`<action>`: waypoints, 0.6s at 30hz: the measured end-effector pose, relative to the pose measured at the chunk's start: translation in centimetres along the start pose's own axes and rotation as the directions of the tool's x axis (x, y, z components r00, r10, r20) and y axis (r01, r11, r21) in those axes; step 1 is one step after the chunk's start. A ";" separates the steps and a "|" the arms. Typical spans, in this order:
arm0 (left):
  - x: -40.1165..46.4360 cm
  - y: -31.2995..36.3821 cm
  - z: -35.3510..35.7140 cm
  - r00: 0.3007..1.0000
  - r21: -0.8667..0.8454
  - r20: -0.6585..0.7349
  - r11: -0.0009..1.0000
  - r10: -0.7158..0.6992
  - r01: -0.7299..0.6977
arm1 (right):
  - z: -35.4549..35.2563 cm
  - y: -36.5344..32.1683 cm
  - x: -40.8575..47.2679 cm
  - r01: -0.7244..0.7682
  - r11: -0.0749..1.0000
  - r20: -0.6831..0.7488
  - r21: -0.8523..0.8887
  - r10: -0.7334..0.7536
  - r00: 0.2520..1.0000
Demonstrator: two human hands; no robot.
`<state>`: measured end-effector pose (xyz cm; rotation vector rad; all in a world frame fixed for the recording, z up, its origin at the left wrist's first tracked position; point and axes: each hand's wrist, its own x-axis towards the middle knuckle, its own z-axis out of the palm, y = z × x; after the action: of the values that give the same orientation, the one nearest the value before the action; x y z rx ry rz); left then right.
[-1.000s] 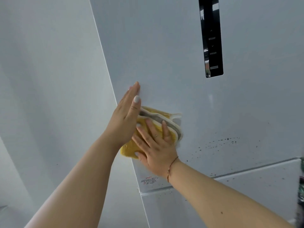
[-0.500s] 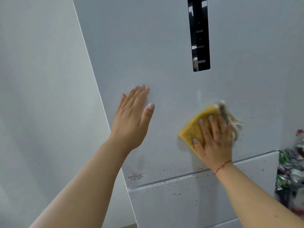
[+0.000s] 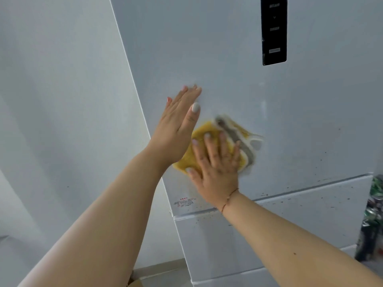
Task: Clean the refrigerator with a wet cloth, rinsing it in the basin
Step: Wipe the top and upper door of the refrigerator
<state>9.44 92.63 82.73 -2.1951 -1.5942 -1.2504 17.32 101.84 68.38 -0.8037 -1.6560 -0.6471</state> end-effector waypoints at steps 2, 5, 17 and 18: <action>-0.1 -0.1 0.0 1.000 0.004 -0.012 1.000 0.006 -0.006 | 0.6 -2.0 -0.3 0.150 0.987 0.024 0.051 -0.152 0.988; -0.1 -0.3 0.2 0.999 0.019 -0.029 1.000 0.021 -0.020 | 1.5 -2.9 -1.8 0.359 0.928 0.092 0.098 -0.367 0.926; 0.2 0.9 1.6 0.980 0.134 -0.197 0.991 0.015 0.011 | 1.1 5.2 -6.4 0.746 0.653 0.206 0.133 -0.754 0.623; 0.2 1.3 1.9 0.976 0.157 -0.218 0.988 0.018 0.016 | 0.8 6.6 -6.6 0.750 0.650 0.204 0.119 -0.756 0.622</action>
<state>11.58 93.29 82.06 -1.8910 -1.5467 -1.2687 22.93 105.35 61.85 -0.1051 -2.2314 -1.1445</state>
